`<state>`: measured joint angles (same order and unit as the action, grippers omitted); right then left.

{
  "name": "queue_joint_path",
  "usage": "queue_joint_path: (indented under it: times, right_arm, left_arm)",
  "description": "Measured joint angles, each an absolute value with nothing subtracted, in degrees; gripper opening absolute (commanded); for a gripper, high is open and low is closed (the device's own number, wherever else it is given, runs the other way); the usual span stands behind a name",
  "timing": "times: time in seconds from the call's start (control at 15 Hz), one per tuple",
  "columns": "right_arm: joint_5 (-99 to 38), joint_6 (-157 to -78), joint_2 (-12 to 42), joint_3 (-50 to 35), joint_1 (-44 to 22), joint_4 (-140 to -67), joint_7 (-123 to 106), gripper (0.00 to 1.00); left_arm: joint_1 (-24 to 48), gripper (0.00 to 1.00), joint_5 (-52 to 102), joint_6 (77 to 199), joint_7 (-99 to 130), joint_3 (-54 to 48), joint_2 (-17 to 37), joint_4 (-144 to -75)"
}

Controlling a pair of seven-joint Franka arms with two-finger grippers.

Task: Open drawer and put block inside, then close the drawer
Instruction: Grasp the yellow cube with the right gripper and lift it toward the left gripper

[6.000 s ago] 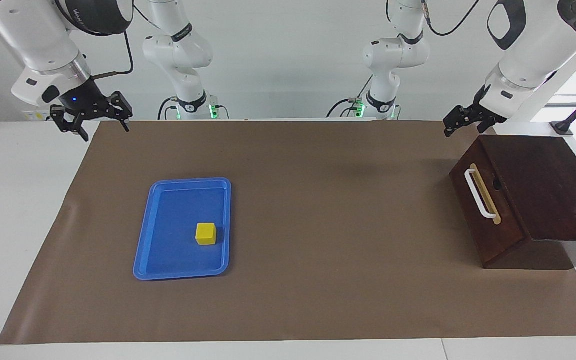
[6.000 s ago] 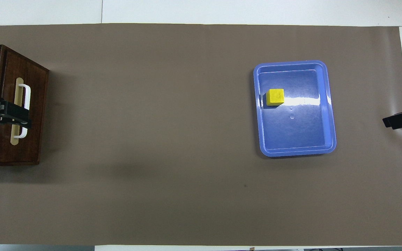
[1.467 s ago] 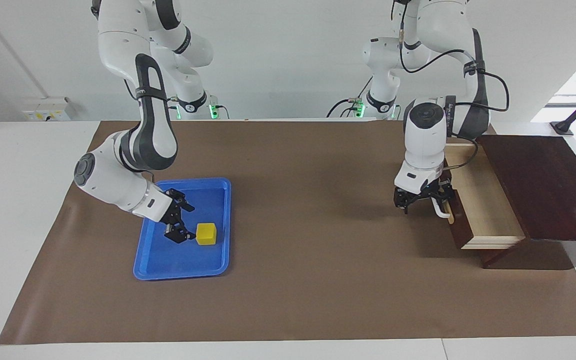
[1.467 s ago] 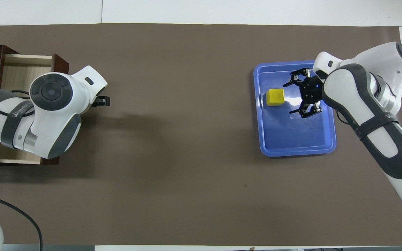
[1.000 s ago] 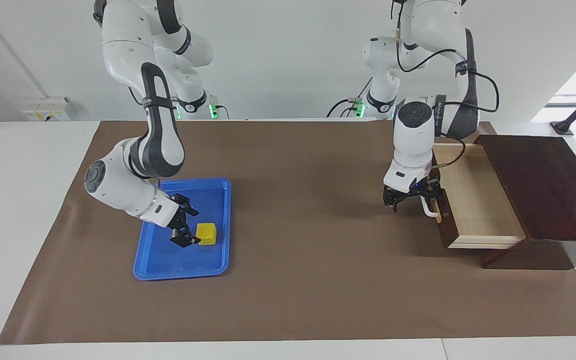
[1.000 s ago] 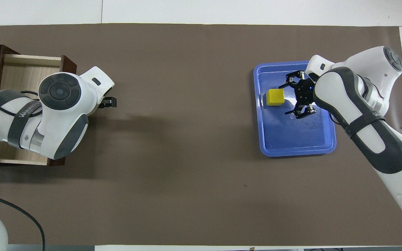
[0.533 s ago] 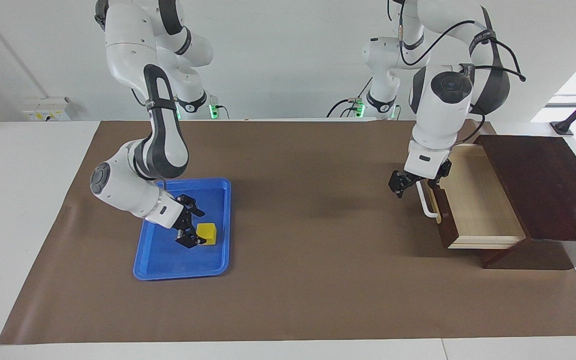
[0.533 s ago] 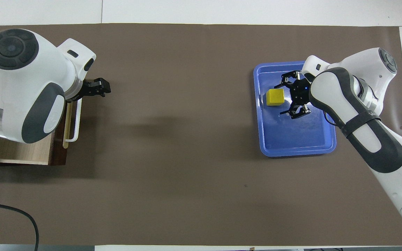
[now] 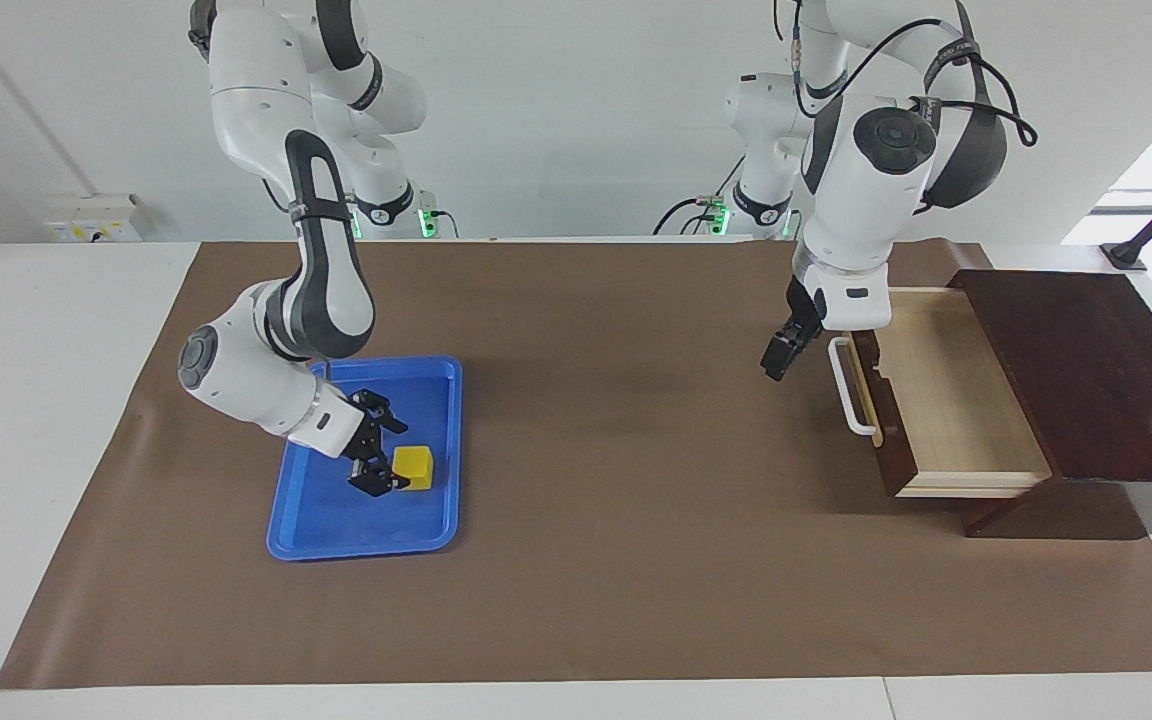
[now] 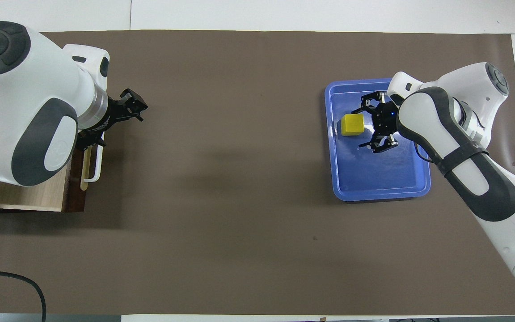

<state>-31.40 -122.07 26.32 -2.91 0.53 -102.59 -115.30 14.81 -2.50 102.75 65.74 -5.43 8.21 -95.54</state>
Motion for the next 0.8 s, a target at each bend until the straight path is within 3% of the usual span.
queue_joint_path:
  times: [0.07, 0.2, 0.27, 0.8]
  right_arm:
    - [-31.4, -122.08, 26.32, -2.9, 0.58, -102.6, -115.3, 0.75]
    - [-31.4, -122.12, 26.32, -2.9, 0.61, -102.62, -115.3, 0.12]
    - [-31.4, -122.24, 26.32, -2.9, 0.61, -102.63, -115.3, 0.0]
    - [-32.57, -122.46, 26.31, -2.9, 1.04, -102.59, -115.29, 0.0]
  left_arm:
    - [14.84, 1.0, -1.88, 102.75, 68.24, -5.47, 8.15, -95.54]
    - [14.82, 1.0, -0.89, 102.79, 71.16, -5.3, 8.15, -95.54]
    - [14.82, 1.0, -0.73, 102.81, 72.46, -5.22, 8.15, -95.54]
    - [14.82, 1.0, -0.61, 103.49, 76.94, -5.22, 8.15, -95.62]
